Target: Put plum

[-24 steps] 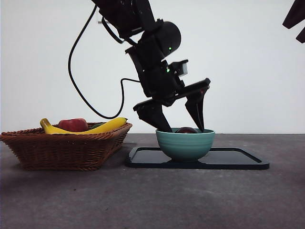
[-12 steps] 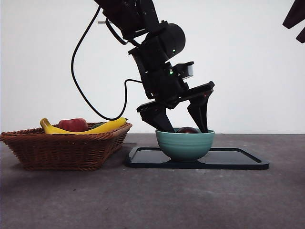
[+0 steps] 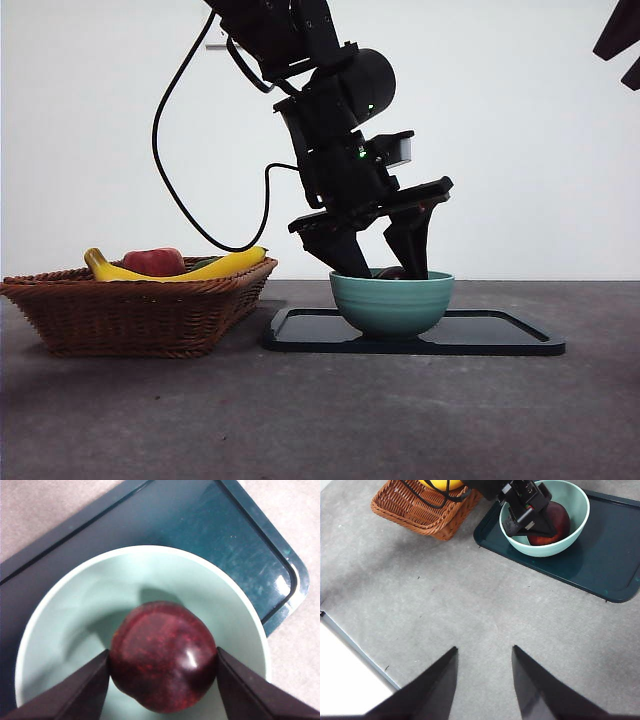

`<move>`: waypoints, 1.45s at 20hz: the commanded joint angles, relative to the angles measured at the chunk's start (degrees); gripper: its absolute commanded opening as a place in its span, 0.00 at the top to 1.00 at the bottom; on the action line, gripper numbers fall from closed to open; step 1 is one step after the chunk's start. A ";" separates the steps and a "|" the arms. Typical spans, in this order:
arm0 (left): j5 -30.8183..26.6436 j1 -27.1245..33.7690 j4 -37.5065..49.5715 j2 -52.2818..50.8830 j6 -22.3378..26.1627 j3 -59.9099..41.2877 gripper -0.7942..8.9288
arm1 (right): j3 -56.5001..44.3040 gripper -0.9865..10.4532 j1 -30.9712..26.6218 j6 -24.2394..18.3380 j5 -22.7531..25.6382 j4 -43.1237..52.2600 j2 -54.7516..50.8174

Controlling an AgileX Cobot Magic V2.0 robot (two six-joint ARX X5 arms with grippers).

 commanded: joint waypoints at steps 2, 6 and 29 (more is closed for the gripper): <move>0.11 -0.31 0.15 0.90 0.90 2.03 0.64 | 0.55 0.76 0.28 0.59 -0.02 0.57 0.35; 0.11 -0.02 0.20 -2.91 0.90 2.73 0.64 | 0.55 0.76 0.28 0.57 -0.02 0.57 0.35; 0.02 15.47 -19.78 -39.39 1.75 -2.84 0.63 | 0.55 0.76 0.28 0.39 -0.02 0.52 0.28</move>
